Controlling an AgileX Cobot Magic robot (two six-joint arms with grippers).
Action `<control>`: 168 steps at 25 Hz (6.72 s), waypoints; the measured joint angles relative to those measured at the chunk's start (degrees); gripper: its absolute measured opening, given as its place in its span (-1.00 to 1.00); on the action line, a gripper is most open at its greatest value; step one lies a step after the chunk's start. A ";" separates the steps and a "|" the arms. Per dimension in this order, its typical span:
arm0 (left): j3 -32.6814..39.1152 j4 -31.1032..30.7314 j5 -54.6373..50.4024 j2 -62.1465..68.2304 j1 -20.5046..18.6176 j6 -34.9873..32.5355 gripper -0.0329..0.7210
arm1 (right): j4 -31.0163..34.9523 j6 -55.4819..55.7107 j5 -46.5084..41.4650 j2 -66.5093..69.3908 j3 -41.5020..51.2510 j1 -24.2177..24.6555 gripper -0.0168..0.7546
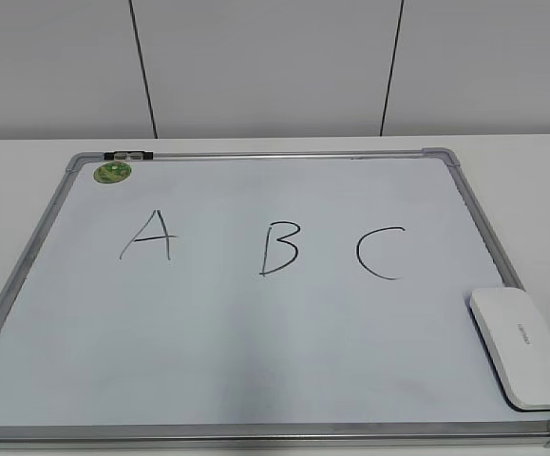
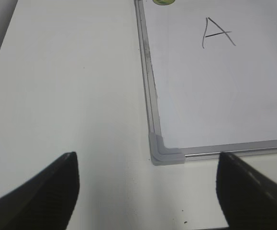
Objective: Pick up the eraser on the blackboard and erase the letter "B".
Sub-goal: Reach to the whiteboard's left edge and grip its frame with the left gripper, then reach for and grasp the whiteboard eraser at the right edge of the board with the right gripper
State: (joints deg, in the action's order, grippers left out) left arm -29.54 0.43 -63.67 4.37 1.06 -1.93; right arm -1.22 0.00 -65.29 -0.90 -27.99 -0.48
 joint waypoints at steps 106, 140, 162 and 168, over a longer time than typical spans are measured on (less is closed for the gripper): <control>-53.39 18.39 9.96 118.87 -7.74 -15.98 -0.12 | 0.00 0.00 0.00 0.00 0.00 0.00 0.56; -54.24 20.23 8.03 119.22 -7.87 -15.88 -0.62 | 0.00 0.00 0.00 0.00 0.00 0.00 0.56; -54.59 20.02 6.60 119.35 -7.87 -15.88 -0.49 | 0.00 0.00 0.00 0.00 0.00 0.00 0.56; -54.59 20.36 6.42 119.35 -7.87 -15.88 -0.42 | 0.00 0.00 0.00 0.00 0.00 0.00 0.56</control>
State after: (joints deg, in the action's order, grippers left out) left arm -84.14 20.79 -57.24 123.72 -6.81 -17.80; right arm -1.22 0.00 -65.29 -0.90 -27.99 -0.48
